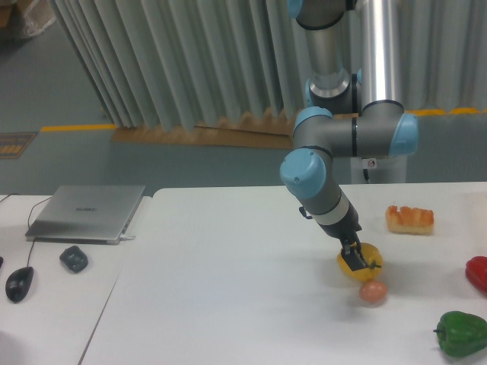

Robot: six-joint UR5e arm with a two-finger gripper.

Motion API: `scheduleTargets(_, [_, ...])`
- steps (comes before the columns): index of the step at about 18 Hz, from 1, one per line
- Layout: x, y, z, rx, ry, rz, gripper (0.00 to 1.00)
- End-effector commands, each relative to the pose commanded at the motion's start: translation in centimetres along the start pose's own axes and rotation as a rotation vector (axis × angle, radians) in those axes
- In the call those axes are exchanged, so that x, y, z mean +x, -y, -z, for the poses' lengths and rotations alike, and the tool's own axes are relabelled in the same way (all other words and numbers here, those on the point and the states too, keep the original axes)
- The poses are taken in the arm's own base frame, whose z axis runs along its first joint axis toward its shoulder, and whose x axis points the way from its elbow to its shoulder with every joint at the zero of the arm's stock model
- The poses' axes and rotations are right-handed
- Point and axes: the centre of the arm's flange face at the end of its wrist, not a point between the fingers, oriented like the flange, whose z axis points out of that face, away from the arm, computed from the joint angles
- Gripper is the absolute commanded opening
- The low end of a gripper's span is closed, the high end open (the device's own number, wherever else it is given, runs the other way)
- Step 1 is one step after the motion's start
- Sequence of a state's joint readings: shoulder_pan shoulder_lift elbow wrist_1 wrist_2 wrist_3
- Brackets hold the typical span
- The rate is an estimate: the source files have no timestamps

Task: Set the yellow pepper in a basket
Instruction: 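Close the gripper on the yellow pepper's stem end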

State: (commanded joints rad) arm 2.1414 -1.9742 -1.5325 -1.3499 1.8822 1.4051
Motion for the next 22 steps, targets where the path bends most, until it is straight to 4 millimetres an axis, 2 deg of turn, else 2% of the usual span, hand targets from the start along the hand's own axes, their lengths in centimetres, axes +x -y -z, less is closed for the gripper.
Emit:
scheduleTargets(11, [0.1, 0.5, -1.7, -0.008, -0.028, -0.020, 1.00])
scheduleTargets(15, [0.7, 0.7, -2.6, -0.012, -0.047, -0.026, 1.00])
scheduleTargets(22, [0.8, 0.8, -3.0, -0.016, -0.052, -0.022, 1.00])
